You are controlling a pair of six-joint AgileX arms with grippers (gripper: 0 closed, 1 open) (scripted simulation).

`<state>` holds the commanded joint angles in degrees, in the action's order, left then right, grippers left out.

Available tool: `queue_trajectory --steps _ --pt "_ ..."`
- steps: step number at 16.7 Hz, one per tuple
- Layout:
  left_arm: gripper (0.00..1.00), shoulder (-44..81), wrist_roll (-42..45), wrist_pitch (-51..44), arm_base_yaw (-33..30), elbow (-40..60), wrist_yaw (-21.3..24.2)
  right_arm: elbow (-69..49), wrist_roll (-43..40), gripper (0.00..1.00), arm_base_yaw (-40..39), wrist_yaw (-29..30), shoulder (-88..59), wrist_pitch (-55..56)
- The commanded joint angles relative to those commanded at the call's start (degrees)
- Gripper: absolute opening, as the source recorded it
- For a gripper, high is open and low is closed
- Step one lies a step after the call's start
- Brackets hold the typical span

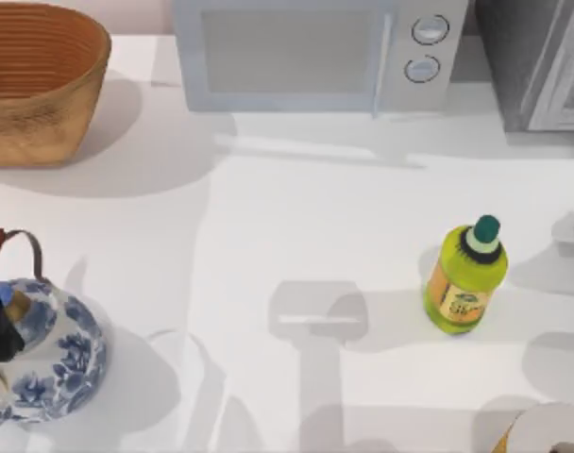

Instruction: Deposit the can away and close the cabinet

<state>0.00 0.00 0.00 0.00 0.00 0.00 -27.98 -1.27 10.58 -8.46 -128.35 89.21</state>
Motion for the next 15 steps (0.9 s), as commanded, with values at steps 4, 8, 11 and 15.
queue_trajectory --steps 4,8,11,15 --pt "1.0 0.0 0.0 0.0 0.0 0.0 0.0 -0.7 0.8 0.0 0.1 -0.1 3.6 -3.6" --pt "1.0 0.0 0.0 0.0 0.0 0.0 0.0 -1.9 0.6 0.0 -0.1 -0.3 14.4 -16.1" --pt "1.0 0.0 0.0 0.0 0.0 0.0 0.0 -3.1 -0.7 0.0 -0.1 -0.2 26.1 -30.1" --pt "1.0 0.0 0.0 0.0 0.0 0.0 0.0 -4.6 -0.8 0.0 -0.3 -0.5 38.5 -43.6"
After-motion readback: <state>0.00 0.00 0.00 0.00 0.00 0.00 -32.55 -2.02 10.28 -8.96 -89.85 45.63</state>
